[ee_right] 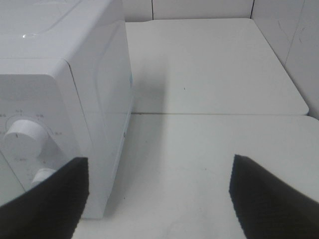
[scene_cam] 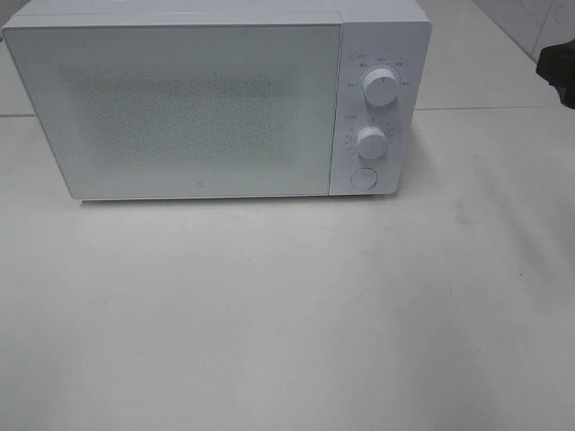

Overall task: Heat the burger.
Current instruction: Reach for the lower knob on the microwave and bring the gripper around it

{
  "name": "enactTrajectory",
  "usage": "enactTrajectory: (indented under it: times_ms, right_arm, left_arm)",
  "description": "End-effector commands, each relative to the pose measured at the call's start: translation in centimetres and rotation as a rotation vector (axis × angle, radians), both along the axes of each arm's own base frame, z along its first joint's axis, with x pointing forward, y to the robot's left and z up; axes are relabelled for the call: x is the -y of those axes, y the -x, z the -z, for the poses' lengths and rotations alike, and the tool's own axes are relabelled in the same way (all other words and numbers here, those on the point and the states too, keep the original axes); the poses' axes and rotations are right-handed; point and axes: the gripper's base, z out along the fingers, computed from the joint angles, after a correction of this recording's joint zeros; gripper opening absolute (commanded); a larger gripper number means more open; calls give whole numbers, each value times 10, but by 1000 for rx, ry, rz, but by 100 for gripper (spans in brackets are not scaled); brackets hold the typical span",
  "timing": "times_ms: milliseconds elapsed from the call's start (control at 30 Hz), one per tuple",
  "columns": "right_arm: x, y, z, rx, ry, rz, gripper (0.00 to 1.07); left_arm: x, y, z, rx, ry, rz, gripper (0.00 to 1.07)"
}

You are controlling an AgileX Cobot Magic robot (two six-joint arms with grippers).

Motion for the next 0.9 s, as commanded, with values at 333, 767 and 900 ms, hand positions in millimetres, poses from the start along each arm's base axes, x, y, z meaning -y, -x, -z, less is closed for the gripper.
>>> enactTrajectory:
  times_ms: [333, 767, 900]
  right_arm:
    - [4, -8, 39, 210, -41, 68, 76]
    - [-39, -4, 65, 254, 45, 98, 76]
    - [-50, -3, 67, 311, 50, 119, 76]
  left_arm:
    - [1, 3, 1, 18, 7, -2, 98]
    - [1, 3, 1, 18, 7, -2, 98]
    - [1, 3, 1, 18, 7, -2, 98]
